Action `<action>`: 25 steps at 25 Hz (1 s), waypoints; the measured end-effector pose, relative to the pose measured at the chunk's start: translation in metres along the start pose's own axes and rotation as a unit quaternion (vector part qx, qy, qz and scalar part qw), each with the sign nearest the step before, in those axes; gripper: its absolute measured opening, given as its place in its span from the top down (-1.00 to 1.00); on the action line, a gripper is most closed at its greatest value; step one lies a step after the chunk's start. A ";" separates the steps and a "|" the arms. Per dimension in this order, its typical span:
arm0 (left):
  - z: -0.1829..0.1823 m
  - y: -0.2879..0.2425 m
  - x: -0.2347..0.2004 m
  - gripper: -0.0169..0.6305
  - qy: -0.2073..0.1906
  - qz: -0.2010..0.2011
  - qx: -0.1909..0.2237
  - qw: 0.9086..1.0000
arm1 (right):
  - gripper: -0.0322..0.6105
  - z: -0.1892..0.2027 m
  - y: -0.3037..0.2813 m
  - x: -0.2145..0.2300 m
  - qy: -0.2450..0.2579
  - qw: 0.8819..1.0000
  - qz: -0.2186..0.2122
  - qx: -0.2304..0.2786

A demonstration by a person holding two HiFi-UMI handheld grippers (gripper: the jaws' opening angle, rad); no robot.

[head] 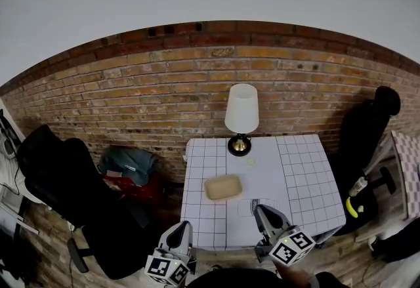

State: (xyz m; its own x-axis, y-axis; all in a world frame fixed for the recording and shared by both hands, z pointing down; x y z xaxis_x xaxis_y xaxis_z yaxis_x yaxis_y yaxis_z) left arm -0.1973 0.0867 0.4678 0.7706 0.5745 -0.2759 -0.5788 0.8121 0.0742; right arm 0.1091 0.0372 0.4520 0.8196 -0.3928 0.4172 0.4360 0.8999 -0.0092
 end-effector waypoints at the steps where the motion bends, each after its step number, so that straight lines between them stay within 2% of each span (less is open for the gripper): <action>1: -0.002 0.000 -0.005 0.91 0.001 0.007 -0.002 1.000 | 0.89 0.002 -0.001 -0.003 -0.001 1.000 0.006 0.002; 5: 0.000 0.002 -0.023 0.91 0.001 0.030 -0.009 1.000 | 0.89 0.014 -0.005 -0.014 -0.003 1.000 0.024 0.004; 10: 0.007 -0.001 -0.040 0.91 0.017 0.036 -0.016 0.999 | 0.89 0.020 -0.012 -0.015 -0.001 0.999 0.042 -0.003; 18: 0.010 -0.027 -0.059 0.91 0.030 0.021 -0.022 0.999 | 0.89 0.018 -0.049 0.005 -0.003 0.999 0.046 -0.020; 25: 0.016 -0.068 -0.075 0.91 0.035 0.012 -0.011 0.999 | 0.89 0.013 -0.084 0.031 -0.004 0.999 0.036 -0.035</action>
State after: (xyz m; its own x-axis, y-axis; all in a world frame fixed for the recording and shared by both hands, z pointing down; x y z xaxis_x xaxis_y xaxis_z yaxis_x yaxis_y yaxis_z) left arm -0.2111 -0.0103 0.4992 0.7358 0.5851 -0.3410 -0.6037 0.7948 0.0612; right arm 0.0929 -0.0480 0.4774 0.8467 -0.3264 0.4202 0.4019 0.9099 -0.1029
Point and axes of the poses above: the fingertips, and each gripper's own axes: y backward along the fingers, x to its right, z out of its underside, the point moved 10 cm from there along y, backward along the fingers, and after that the axes turned 10 degrees about z, right-handed, at the moved point
